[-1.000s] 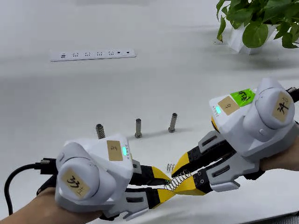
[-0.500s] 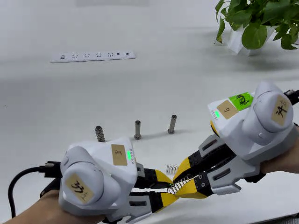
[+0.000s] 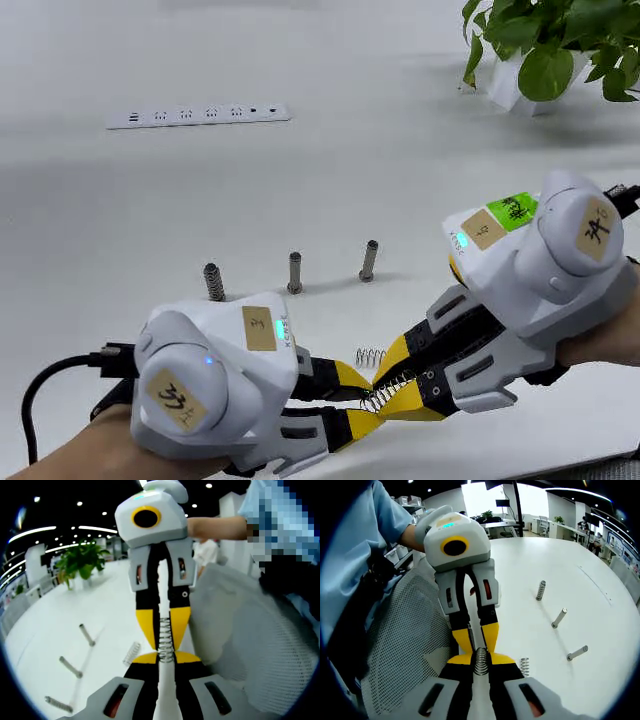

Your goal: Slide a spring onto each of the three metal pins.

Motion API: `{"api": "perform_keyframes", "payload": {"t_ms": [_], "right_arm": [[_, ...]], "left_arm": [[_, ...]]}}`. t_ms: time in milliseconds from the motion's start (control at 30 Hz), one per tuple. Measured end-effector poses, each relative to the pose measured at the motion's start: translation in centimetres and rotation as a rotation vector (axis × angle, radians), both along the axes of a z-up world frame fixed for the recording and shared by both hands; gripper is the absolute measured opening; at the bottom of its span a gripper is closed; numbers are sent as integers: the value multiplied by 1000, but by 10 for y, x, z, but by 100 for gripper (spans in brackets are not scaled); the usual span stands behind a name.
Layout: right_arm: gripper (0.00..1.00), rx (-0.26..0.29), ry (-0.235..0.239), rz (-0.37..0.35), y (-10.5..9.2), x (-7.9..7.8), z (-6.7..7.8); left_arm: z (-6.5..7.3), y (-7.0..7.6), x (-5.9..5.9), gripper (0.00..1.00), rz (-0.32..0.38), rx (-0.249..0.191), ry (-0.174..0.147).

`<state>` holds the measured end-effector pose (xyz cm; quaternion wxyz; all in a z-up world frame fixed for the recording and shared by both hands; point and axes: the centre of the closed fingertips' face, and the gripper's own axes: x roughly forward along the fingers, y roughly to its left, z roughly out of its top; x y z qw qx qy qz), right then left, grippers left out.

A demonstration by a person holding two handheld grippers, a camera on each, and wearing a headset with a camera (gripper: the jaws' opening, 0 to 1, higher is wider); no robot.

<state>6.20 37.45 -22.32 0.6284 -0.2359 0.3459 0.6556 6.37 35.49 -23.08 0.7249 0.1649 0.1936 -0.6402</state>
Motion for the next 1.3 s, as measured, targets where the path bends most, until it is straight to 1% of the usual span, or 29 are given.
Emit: {"api": "perform_keyframes", "payload": {"t_ms": [167,333,433,533,633,667,733,767,833,900,967,1000,1033,1067,1100,1133,1200,1267,1300], "right_arm": [[12,-6,-4,9,0,-1,-1],[12,-7,-5,11,0,-1,0],[12,-9,-3,-1,0,0,0],[12,-9,-7,-3,0,2,0],[12,-16,-14,-5,-1,3,-1],[12,-18,-24,-8,-1,4,-2],[12,-18,-28,-12,-1,5,-2],[12,-18,-33,-13,-2,6,-2],[12,-23,-37,-12,-2,7,-3],[12,-25,-40,-11,-3,7,-3],[12,-29,-42,-10,-4,8,-4],[12,-32,-43,-7,-4,8,-4],[12,-35,-43,-6,-5,8,-4],[12,-37,-43,-4,-5,8,-4],[12,-41,-44,-2,-5,9,-5],[12,-43,-45,0,-6,10,-5],[12,-48,-45,5,-6,11,-5],[12,-56,-46,9,-7,14,-7],[12,-60,-47,13,-8,15,-7]], "left_arm": [[-1,0,0,10,6,-5,3],[0,1,0,11,23,-23,11],[-1,2,1,12,37,-26,11],[-3,5,3,16,60,-26,14],[-6,11,6,20,94,-21,4],[-9,15,8,22,116,-16,11],[-12,21,11,28,155,-17,9],[-12,23,11,30,162,-17,11],[-14,31,14,34,212,-29,19],[-15,35,14,38,237,-33,29],[-16,42,17,41,275,-35,29],[-16,46,20,44,325,-61,60],[-16,48,21,47,348,-72,76],[-15,51,23,50,373,-84,83],[-14,55,27,53,412,-100,86],[-14,58,28,55,427,-107,89],[-15,65,31,59,469,-112,93],[-16,71,33,64,500,-105,86],[-17,73,34,68,513,-102,82]]}}
